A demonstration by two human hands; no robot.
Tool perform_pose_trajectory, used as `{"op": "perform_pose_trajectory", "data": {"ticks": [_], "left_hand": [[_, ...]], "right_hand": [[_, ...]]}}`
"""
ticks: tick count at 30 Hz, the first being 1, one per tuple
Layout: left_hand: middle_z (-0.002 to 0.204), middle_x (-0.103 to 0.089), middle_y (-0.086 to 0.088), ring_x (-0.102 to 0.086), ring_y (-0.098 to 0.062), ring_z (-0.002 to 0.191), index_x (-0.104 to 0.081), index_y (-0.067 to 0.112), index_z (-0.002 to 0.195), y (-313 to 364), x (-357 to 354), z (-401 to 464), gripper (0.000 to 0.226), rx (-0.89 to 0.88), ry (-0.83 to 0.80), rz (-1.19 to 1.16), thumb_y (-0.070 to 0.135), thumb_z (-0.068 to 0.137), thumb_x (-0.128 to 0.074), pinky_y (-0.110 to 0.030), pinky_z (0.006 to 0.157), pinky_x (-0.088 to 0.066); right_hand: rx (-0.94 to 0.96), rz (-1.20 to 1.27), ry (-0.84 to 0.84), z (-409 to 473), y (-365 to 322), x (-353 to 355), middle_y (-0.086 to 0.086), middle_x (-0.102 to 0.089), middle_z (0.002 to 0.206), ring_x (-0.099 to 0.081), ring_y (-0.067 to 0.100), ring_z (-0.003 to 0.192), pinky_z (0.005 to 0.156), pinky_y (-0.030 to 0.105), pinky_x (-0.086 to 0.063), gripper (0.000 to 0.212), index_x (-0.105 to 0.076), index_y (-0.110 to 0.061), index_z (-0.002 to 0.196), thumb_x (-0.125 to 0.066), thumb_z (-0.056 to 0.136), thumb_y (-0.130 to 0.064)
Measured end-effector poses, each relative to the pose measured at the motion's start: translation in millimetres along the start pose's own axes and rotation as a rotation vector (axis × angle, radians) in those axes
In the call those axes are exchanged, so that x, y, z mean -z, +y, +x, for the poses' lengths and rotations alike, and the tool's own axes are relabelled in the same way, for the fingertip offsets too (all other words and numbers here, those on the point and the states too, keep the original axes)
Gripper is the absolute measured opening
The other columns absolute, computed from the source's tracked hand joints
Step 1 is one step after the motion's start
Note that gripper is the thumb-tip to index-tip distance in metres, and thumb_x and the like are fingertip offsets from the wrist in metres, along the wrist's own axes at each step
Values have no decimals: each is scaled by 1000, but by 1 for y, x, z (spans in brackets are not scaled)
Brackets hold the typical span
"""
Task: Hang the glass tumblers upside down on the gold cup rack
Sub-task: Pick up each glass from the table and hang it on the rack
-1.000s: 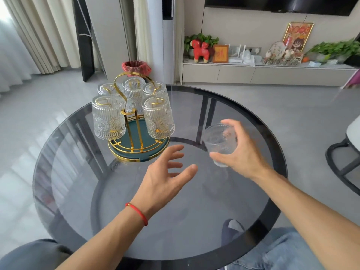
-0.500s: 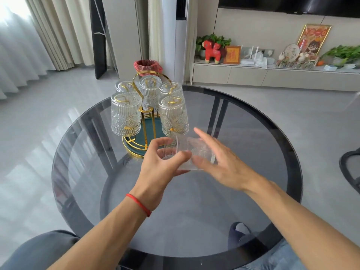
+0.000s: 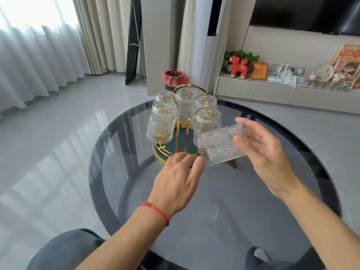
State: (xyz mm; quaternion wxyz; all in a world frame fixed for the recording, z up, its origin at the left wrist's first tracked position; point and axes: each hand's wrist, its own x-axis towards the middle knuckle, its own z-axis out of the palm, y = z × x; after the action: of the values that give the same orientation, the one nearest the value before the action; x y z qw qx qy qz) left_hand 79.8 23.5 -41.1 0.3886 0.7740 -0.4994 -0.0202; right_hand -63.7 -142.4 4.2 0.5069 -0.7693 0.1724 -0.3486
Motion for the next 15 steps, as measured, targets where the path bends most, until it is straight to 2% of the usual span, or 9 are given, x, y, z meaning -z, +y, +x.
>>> {"op": "perform_pose_trajectory", "data": {"ticks": [2,4,6,8,11,15], "left_hand": [[142,-54,-2,-39,-24,136,-61,21,129,-8,-5,-1,44,24,-127,243,48,101,-40,-42,110,-39],[166,-22,-5,-13,-27,153,-41,28,150,-17,-10,-2,57,44,-305,442,49,98,-47,-48,118,-27],[171,3,-7,2,-33,155,-25,32,157,-21,-14,-2,68,79,-469,488,50,97,-50,-61,119,-20],[170,18,-9,7,-39,154,-21,33,158,-23,-18,-3,70,103,-572,524,50,97,-52,-69,118,-16],[169,22,-9,9,-43,154,-29,31,155,-23,-18,-3,64,116,-599,559,52,99,-51,-71,117,-15],[169,19,-9,6,-42,154,-34,29,153,-24,-16,-2,61,105,-588,562,52,99,-50,-70,116,-19]], "right_hand": [[76,-52,6,7,-7,-2,-20,-72,124,-67,4,118,93,15,-51,52,-62,-28,139,-75,89,-35],[165,-107,26,17,-17,-9,-21,-71,126,-64,2,123,97,15,-49,54,-61,-23,140,-77,89,-33],[232,-165,43,29,-32,-20,-18,-69,131,-61,4,128,103,22,-49,54,-62,-24,138,-77,89,-40],[260,-211,58,43,-47,-32,-15,-67,135,-59,4,132,108,35,-49,54,-61,-29,137,-76,88,-45],[257,-272,61,60,-62,-52,-16,-65,134,-56,0,133,109,42,-51,56,-59,-32,134,-77,84,-48],[246,-382,50,71,-67,-68,-16,-64,130,-57,0,130,107,41,-50,56,-56,-35,133,-78,83,-46]]}}
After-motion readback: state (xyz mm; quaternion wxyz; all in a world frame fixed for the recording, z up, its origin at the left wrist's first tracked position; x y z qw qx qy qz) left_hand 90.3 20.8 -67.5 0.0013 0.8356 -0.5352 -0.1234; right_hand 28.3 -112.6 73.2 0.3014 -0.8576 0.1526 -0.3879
